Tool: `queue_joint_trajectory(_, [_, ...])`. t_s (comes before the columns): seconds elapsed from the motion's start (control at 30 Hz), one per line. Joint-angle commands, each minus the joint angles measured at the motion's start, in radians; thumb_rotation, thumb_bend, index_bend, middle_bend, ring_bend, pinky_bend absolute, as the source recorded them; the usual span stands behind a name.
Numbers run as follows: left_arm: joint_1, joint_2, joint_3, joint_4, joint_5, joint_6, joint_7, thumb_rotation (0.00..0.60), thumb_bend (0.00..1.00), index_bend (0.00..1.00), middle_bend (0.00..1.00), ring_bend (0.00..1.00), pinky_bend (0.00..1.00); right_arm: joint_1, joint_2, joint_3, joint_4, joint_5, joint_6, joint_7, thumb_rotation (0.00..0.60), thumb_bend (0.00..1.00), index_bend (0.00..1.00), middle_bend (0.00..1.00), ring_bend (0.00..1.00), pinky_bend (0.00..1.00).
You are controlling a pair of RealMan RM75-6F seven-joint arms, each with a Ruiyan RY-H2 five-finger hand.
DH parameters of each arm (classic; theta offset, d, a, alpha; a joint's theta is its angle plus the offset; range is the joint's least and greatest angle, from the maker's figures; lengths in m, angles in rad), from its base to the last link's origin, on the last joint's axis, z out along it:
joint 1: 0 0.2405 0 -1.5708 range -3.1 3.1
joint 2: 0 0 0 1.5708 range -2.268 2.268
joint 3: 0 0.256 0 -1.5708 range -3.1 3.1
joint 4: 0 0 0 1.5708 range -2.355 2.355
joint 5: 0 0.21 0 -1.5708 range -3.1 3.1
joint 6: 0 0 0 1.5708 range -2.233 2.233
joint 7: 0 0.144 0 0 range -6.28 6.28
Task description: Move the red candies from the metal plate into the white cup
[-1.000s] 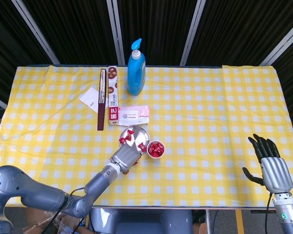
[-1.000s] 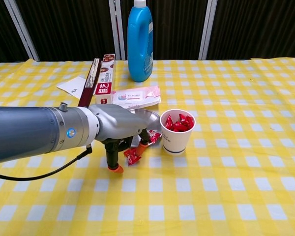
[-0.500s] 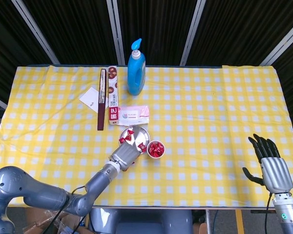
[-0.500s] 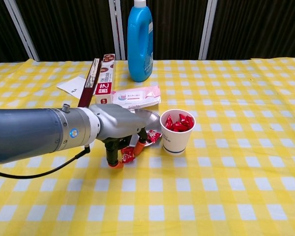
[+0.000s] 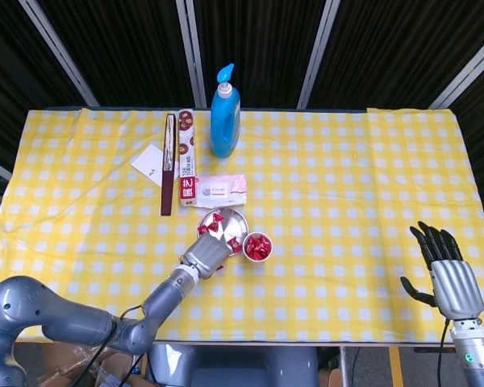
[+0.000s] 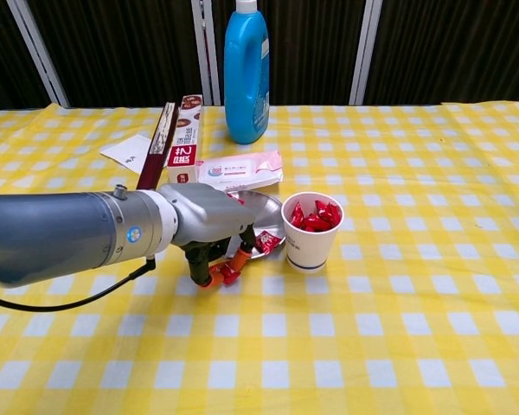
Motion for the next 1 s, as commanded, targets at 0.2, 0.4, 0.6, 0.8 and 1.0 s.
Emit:
queue_joint_trajectory(0.2, [0.007,-0.005,-0.002,0.011,0.006,-0.001,-0.006,0.6,0.47,0.56,0.85,0.89,0.93,0.0,0.0,0.0,0.0,0.001,-0.001,0.0,0.6,0.36,0.0,0.0,0.0,0.0])
queue_joint_trajectory(0.4, [0.009,0.009,-0.01,-0.006,0.014,0.006,-0.007,0.6,0.47,0.56,0.84,0.89,0.93,0.0,0.0,0.0,0.0,0.001,0.0,0.001,0.6,0.36,0.0,0.0,0.0,0.0])
queue_joint_trajectory(0.6, [0.011,0.047,-0.03,-0.068,0.037,0.024,-0.015,0.6,0.47,0.56,0.84,0.89,0.93,0.0,0.0,0.0,-0.001,0.0,0.0,0.001,0.6,0.36,0.0,0.0,0.0,0.0])
queue_joint_trajectory(0.8, [0.005,0.102,-0.064,-0.15,0.074,0.058,-0.018,0.6,0.47,0.55,0.84,0.89,0.93,0.0,0.0,-0.001,-0.002,-0.002,-0.001,-0.001,0.6,0.36,0.0,0.0,0.0,0.0])
queue_joint_trajectory(1.0, [-0.009,0.126,-0.128,-0.185,0.094,0.071,-0.043,0.6,0.47,0.55,0.84,0.89,0.93,0.001,0.0,0.0,-0.003,0.0,-0.001,0.002,0.6,0.36,0.0,0.0,0.0,0.0])
